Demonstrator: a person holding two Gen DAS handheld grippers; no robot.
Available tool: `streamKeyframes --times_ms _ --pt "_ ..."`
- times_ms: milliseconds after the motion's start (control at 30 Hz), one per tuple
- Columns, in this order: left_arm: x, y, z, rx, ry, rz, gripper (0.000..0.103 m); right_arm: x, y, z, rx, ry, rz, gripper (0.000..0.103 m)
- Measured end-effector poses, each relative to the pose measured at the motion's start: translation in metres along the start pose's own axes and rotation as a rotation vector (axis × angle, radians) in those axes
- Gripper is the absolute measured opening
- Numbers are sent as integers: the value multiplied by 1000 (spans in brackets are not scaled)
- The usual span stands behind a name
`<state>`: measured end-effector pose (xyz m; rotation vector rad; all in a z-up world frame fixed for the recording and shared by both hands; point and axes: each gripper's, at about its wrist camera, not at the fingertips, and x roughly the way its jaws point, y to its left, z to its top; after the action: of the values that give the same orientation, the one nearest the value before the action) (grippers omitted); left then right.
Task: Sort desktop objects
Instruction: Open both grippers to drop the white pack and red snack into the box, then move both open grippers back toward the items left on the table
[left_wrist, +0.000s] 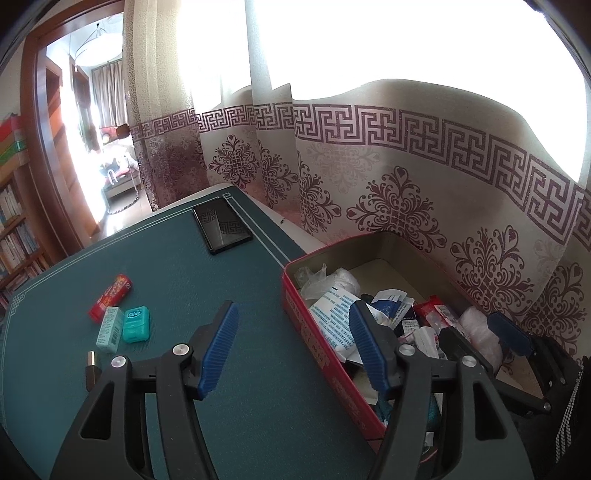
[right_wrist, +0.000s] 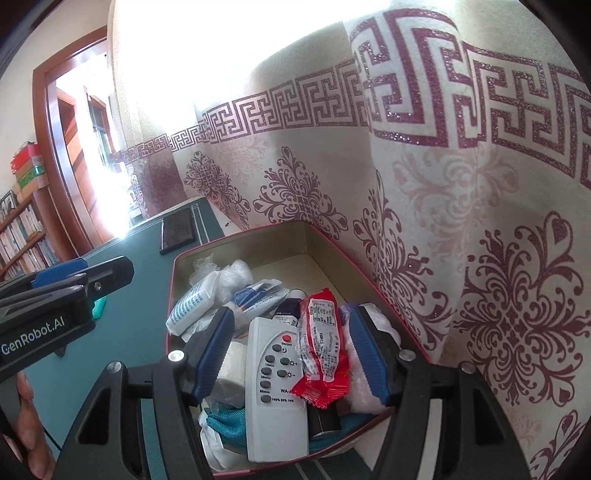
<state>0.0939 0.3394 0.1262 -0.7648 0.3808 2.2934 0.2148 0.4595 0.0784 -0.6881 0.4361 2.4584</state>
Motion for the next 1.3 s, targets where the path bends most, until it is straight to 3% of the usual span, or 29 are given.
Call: streamKeyframes --times_ms 700,1300 --pt "-11 113 -39 -157 43 199 67 -1 87 -9 -147 11 93 76" --pt "7 168 -53 -286 109 251 67 16 132 -8 -212 59 153 78"
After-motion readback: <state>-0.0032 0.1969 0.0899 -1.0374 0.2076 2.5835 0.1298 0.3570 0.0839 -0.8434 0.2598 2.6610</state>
